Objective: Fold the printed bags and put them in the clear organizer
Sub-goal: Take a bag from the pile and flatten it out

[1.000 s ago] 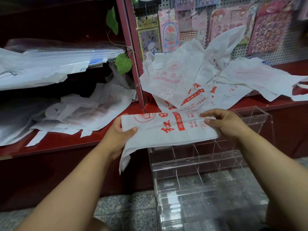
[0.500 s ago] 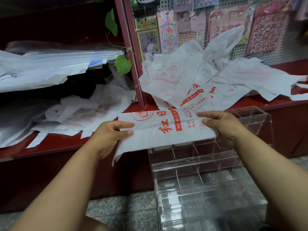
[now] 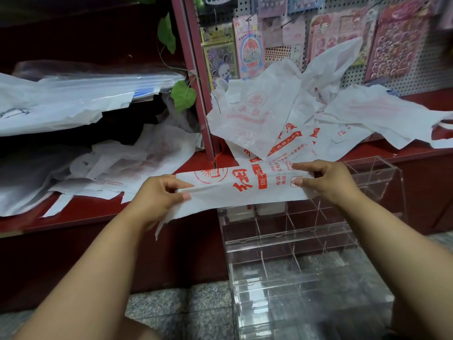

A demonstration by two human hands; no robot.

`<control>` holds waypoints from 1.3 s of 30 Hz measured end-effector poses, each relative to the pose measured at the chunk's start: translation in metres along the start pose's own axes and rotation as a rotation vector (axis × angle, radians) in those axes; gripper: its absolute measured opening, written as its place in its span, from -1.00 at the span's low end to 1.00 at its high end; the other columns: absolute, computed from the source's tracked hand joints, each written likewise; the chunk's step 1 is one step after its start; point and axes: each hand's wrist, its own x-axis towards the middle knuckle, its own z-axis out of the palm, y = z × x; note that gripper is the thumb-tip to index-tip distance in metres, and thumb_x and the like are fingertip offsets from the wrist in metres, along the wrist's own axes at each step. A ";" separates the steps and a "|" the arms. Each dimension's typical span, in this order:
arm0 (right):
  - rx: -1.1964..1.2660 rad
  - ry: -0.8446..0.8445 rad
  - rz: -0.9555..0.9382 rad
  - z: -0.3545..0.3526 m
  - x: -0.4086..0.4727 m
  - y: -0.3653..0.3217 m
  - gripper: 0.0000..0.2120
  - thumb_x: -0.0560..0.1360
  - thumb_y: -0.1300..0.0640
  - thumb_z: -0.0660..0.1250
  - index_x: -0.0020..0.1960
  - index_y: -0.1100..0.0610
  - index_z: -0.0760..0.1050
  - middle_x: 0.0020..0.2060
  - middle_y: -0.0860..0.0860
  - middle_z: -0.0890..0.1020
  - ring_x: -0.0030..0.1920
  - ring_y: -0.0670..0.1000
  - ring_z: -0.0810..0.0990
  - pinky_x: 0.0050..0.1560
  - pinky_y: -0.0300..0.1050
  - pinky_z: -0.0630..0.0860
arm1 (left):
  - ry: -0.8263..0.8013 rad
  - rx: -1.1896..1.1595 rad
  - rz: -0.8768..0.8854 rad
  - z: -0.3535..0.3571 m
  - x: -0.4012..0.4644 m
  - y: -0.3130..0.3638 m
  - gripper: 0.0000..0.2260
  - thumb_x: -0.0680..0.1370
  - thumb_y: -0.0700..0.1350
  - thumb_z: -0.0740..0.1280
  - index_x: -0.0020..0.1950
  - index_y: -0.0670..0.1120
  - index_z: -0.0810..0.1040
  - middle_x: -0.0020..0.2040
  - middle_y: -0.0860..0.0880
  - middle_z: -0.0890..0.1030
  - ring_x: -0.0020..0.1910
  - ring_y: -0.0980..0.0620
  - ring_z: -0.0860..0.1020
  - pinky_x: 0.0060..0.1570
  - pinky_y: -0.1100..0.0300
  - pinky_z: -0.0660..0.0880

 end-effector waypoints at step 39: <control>0.233 -0.142 -0.017 0.042 -0.033 -0.068 -0.83 0.48 0.11 0.42 -0.06 0.23 0.61 -0.21 0.03 0.68 -0.36 -0.19 0.59 -0.35 -0.34 0.45 | -0.293 -0.580 -0.133 0.106 -0.032 0.046 -0.92 0.55 -0.26 0.35 -0.02 -0.20 0.64 -0.09 -0.12 0.72 -0.16 -0.04 0.69 -0.17 0.17 0.59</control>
